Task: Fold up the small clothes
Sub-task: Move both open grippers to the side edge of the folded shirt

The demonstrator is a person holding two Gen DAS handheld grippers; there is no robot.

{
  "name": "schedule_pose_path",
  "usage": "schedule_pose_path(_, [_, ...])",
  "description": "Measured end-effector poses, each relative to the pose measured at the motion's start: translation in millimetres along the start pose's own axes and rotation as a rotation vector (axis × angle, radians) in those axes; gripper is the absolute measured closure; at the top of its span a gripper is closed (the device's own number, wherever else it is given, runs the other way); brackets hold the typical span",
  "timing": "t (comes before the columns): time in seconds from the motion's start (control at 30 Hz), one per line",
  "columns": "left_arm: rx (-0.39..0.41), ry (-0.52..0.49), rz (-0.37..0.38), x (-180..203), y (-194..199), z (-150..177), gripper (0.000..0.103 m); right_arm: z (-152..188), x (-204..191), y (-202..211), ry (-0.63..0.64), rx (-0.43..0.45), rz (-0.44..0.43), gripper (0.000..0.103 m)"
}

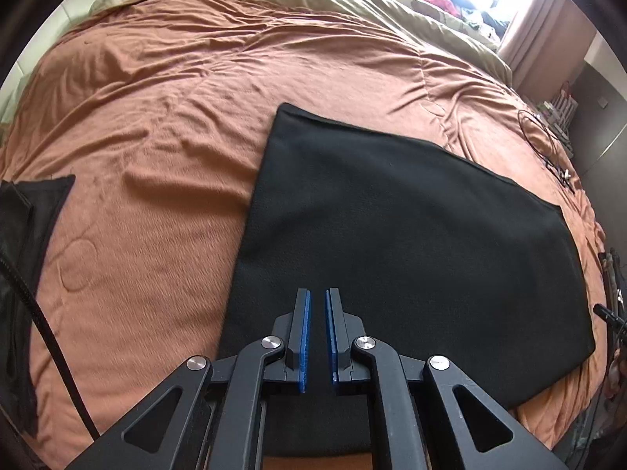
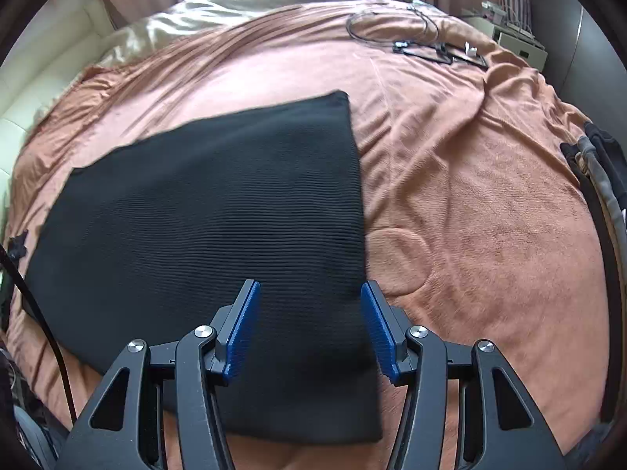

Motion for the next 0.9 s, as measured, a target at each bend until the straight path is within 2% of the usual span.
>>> schedule_pose_path(0.23, [-0.041,-0.008,0.006,6,-6,48,0.095,27,-33,9,0.048,0.016,-0.035,0.052])
schedule_pose_path(0.37, [-0.065,0.002,-0.021,-5,-11,74,0.095,54,-34,-1,0.072,-0.024,0.014,0.052])
schedule_pose_path(0.5, [-0.049,0.006,-0.033,-14,0,85,0.095,76,-28,1,0.082,-0.057,0.067,0.052])
schedule_pose_path(0.6, [-0.046,0.027,-0.058,-25,9,90,0.095,91,-25,9,0.067,-0.065,0.072,0.052])
schedule_pose_path(0.77, [-0.012,0.098,-0.076,-52,32,99,0.095,106,-14,26,0.045,-0.086,0.114,0.052])
schedule_pose_path(0.9, [0.015,0.119,-0.037,-58,52,103,0.095,112,-8,48,-0.036,-0.051,0.043,0.052])
Point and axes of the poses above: each gripper's, at about its wrist camera, not at the fingertips, and y roughly against the way its jaws point, x to its right, z to its underside, the point moved 8 cm from there along -y, roughly the way its jaws point, and after that the axes turned 2 degrees about y, right-handed, at the moved point
